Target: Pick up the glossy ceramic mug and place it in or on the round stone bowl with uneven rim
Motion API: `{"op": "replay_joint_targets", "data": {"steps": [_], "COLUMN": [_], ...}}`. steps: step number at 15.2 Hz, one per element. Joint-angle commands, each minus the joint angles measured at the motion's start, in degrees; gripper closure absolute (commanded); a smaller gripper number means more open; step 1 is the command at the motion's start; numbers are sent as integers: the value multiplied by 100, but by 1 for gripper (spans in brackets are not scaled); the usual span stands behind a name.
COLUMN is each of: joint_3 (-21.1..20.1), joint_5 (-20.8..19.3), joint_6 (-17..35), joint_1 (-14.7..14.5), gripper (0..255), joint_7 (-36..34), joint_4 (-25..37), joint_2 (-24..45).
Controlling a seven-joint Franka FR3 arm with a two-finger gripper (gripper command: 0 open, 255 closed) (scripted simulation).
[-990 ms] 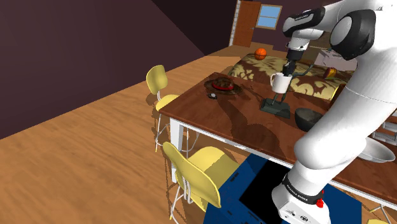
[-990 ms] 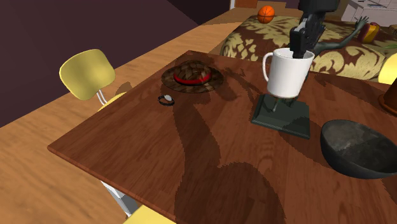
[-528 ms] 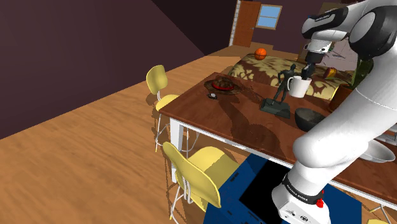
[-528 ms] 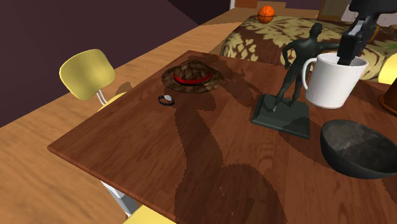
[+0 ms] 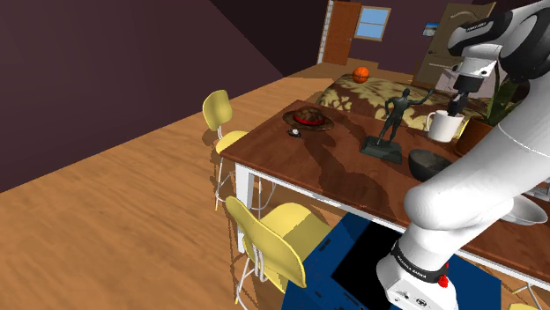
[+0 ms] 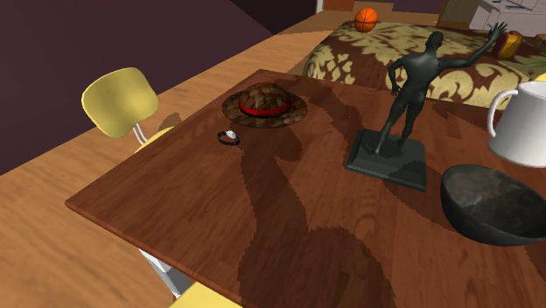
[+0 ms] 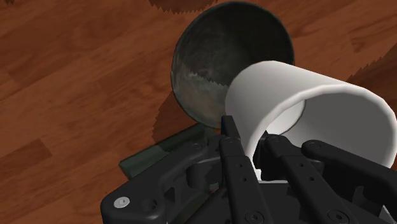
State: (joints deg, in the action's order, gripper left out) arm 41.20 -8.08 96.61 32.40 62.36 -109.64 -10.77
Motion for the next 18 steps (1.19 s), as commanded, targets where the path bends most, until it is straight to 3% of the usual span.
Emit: {"op": "replay_joint_targets", "data": {"steps": [1,18], "joint_3": [51,213], "joint_5": [-45,42], "joint_6": [138,1382], "joint_1": [42,70], "gripper": [255,255], "joint_7": [72,146], "joint_4": [-165,-1207], "joint_2": [-40,207]}}
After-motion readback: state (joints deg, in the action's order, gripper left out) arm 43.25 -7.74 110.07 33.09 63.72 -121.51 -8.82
